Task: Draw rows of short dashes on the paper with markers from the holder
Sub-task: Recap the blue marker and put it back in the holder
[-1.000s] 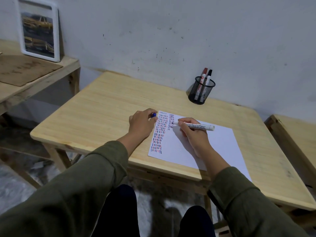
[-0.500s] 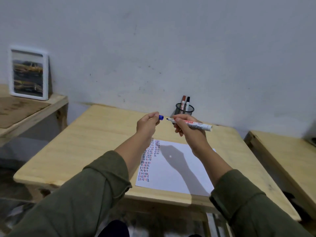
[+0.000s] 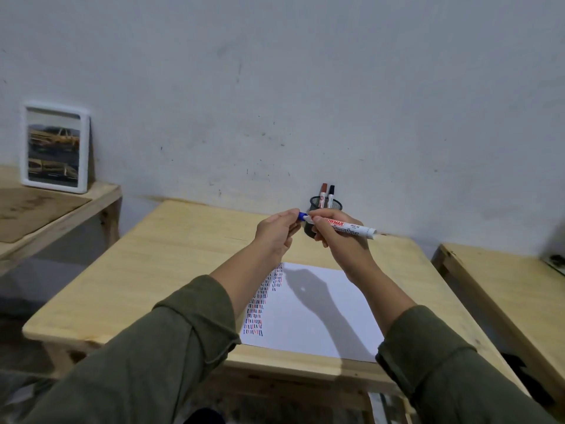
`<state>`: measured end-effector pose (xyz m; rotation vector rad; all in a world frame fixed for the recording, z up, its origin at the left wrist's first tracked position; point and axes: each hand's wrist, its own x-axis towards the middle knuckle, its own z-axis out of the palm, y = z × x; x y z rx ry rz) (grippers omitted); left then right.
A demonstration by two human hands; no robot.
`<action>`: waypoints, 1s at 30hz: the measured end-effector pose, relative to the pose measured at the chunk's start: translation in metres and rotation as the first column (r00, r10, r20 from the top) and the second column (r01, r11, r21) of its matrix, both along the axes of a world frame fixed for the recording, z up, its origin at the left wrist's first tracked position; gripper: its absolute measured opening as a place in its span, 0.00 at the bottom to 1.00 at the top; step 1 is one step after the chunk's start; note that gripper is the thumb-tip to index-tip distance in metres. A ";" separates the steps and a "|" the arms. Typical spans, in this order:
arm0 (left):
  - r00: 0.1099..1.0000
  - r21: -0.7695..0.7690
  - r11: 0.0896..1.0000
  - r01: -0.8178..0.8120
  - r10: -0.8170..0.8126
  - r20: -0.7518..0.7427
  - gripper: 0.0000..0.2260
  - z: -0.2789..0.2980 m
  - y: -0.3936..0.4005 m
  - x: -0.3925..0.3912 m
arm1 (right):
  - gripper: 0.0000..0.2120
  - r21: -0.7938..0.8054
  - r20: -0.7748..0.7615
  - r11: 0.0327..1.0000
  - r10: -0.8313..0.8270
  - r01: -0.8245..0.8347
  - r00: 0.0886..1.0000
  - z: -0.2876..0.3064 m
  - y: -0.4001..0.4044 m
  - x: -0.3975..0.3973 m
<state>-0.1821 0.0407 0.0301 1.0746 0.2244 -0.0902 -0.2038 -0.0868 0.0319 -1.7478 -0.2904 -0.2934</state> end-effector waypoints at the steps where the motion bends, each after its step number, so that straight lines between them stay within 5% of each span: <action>1: 1.000 -0.005 1.000 0.008 -0.008 0.000 0.06 0.001 -0.001 -0.001 | 0.06 -0.007 0.009 1.000 0.001 -0.001 1.000 0.001 0.000 0.000; 8: 0.995 0.016 0.997 0.080 -0.080 -0.052 0.04 0.001 -0.002 -0.001 | 0.06 -0.049 0.045 0.999 0.020 -0.018 0.999 0.005 0.000 -0.003; 15: 0.999 -0.150 0.988 0.030 -0.026 0.024 0.06 0.003 -0.014 0.003 | 0.08 0.243 -0.047 0.969 -0.043 0.053 0.998 0.001 0.007 -0.001; 19: 0.998 -0.098 0.995 -0.015 0.021 0.064 0.08 0.002 -0.014 0.008 | 0.07 0.233 -0.083 0.970 0.089 -0.067 0.993 -0.002 0.000 0.002; 25: 0.995 0.028 0.998 -0.056 0.054 0.083 0.08 0.017 0.003 0.032 | 0.23 0.435 -0.175 0.857 0.382 -0.276 0.908 0.004 -0.025 0.009; 30: 0.966 0.314 0.945 0.088 -0.158 0.205 0.07 0.025 -0.005 0.053 | 0.06 0.254 -0.243 0.945 0.269 -0.206 0.932 0.006 -0.037 0.028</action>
